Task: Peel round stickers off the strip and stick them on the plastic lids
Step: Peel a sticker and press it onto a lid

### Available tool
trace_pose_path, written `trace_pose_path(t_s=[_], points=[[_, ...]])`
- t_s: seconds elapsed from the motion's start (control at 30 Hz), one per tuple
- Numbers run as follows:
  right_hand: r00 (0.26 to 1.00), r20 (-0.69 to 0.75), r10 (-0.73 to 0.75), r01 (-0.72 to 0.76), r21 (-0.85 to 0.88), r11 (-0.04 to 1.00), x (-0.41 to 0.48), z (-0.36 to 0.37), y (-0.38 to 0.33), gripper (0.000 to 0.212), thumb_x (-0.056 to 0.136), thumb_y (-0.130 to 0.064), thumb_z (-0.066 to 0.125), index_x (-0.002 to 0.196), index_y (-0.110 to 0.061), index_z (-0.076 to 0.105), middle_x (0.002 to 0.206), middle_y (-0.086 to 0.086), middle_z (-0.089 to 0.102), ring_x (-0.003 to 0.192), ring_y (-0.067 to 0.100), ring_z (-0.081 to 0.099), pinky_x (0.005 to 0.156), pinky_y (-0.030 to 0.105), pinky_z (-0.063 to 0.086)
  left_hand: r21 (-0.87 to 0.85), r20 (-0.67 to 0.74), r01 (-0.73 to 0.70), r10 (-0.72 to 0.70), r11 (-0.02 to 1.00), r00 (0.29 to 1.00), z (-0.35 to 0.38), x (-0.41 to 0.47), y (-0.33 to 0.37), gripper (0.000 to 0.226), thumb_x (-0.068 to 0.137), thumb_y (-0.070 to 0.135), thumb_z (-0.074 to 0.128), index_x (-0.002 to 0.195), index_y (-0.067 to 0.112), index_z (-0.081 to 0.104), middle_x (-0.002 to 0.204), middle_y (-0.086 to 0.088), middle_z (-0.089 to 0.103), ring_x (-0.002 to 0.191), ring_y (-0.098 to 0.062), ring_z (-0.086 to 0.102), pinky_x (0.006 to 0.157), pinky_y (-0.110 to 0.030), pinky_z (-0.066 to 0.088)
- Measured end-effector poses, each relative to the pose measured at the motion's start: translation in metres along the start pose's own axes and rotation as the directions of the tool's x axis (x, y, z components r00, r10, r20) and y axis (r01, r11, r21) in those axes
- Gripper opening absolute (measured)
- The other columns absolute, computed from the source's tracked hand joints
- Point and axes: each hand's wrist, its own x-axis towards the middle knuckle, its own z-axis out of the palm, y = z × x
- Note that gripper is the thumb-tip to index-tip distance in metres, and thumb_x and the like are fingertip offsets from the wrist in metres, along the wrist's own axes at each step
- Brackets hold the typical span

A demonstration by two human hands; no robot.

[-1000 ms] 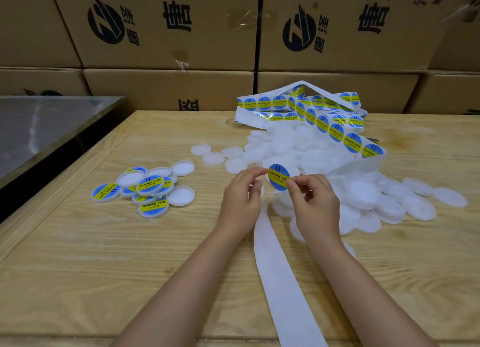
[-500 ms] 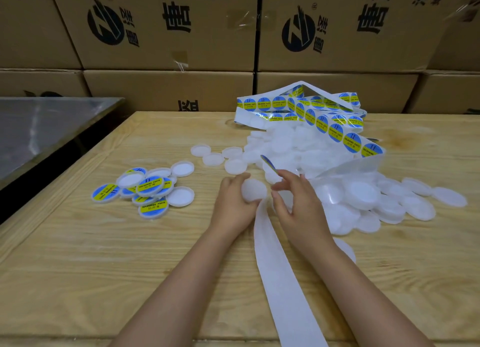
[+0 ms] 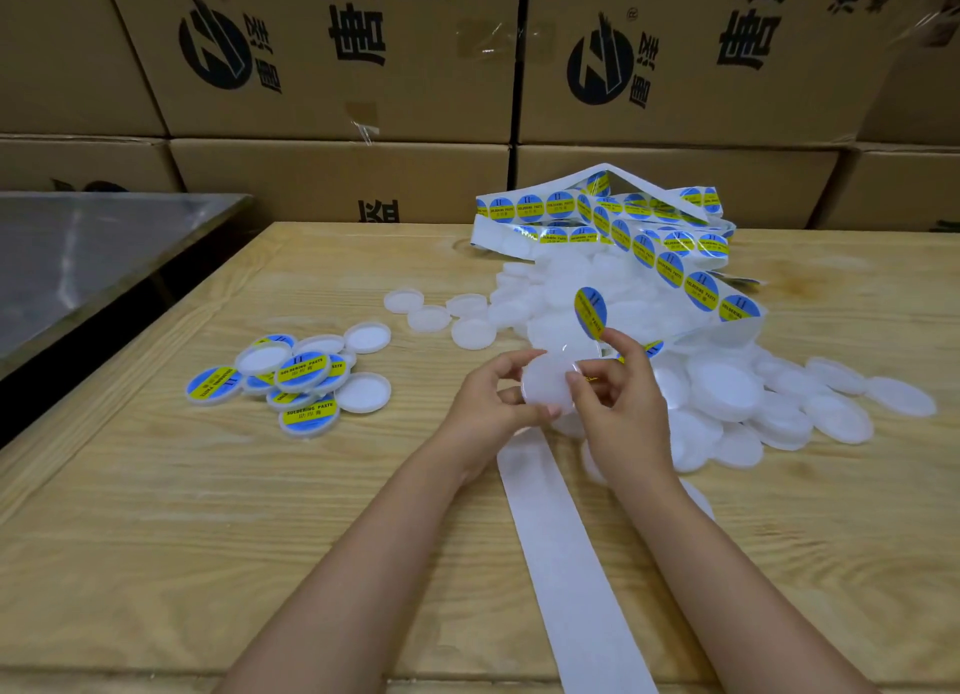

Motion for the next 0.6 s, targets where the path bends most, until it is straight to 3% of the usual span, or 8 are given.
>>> trace_pose_path(t_s=[0.1, 0.2, 0.37, 0.5, 0.6], points=[[1.0, -0.028, 0.006, -0.005, 0.037, 0.999, 0.0014, -0.0014, -0.0008, 0.044, 0.087, -0.014, 0.063, 0.124, -0.029, 0.044, 0.081, -0.018, 0.069, 0.065, -0.001, 0.059, 0.064, 0.007, 0.043, -0.109, 0.027, 0.061, -0.058, 0.992, 0.998, -0.0011, 0.0011, 0.0001, 0.021, 0.093, 0.004, 0.053, 0.113, 0.0, 0.058, 0.115, -0.022, 0.06, 0.1, -0.031, 0.064, 0.088, -0.038, 0.054], [0.999, -0.046, 0.022, -0.018, 0.085, 0.996, 0.0025, -0.0016, -0.002, 0.044, 0.087, -0.018, 0.063, 0.123, -0.031, 0.041, 0.076, -0.022, 0.069, 0.066, 0.0, 0.058, 0.068, 0.008, 0.043, -0.121, 0.046, 0.095, -0.09, 0.988, 0.995, -0.001, 0.0029, -0.0012, 0.013, 0.096, 0.009, 0.049, 0.098, 0.003, 0.06, 0.1, -0.02, 0.065, 0.086, -0.027, 0.066, 0.075, -0.03, 0.058], [0.997, -0.02, 0.074, -0.068, 0.212, 0.975, 0.0033, -0.0029, -0.0053, 0.048, 0.087, -0.011, 0.063, 0.129, -0.019, 0.041, 0.082, -0.002, 0.065, 0.07, 0.019, 0.054, 0.076, 0.038, 0.047, -0.302, 0.047, 0.133, -0.125, 0.944, 0.991, -0.0051, 0.0045, -0.0015, 0.011, 0.094, 0.004, 0.05, 0.1, 0.001, 0.059, 0.089, -0.014, 0.07, 0.081, -0.024, 0.071, 0.074, -0.032, 0.059], [0.999, 0.021, 0.049, -0.052, 0.221, 0.974, 0.0015, -0.0029, -0.007, 0.053, 0.086, 0.002, 0.06, 0.132, -0.015, 0.039, 0.089, 0.008, 0.06, 0.071, 0.012, 0.056, 0.078, 0.032, 0.048, -0.42, 0.062, 0.178, -0.167, 0.89, 0.984, -0.0083, 0.0048, 0.0, 0.02, 0.088, -0.004, 0.053, 0.106, 0.003, 0.049, 0.09, -0.02, 0.07, 0.079, -0.031, 0.071, 0.077, -0.038, 0.059], [0.998, 0.03, 0.057, -0.063, 0.234, 0.97, 0.0006, -0.0017, -0.007, 0.054, 0.086, 0.004, 0.058, 0.133, -0.015, 0.038, 0.092, 0.008, 0.06, 0.07, 0.01, 0.058, 0.079, 0.031, 0.05, -0.413, 0.075, 0.188, -0.172, 0.891, 0.982, -0.0092, 0.0052, 0.0004, 0.027, 0.087, -0.004, 0.054, 0.113, 0.001, 0.049, 0.093, -0.02, 0.069, 0.079, -0.029, 0.071, 0.077, -0.037, 0.058]])
